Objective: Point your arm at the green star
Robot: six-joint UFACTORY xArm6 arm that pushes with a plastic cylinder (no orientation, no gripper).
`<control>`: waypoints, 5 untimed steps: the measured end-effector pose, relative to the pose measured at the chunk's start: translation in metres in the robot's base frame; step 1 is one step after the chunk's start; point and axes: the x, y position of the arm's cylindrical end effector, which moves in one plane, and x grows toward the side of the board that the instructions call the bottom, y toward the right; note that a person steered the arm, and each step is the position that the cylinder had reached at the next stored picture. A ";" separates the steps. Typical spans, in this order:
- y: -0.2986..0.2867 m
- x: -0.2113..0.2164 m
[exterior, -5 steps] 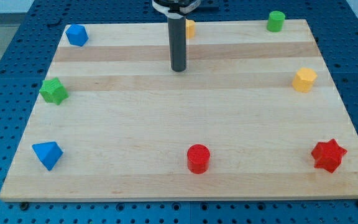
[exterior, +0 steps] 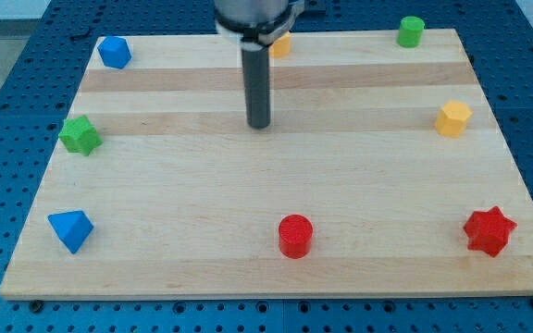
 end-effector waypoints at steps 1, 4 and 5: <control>-0.031 0.015; -0.107 0.039; -0.150 0.073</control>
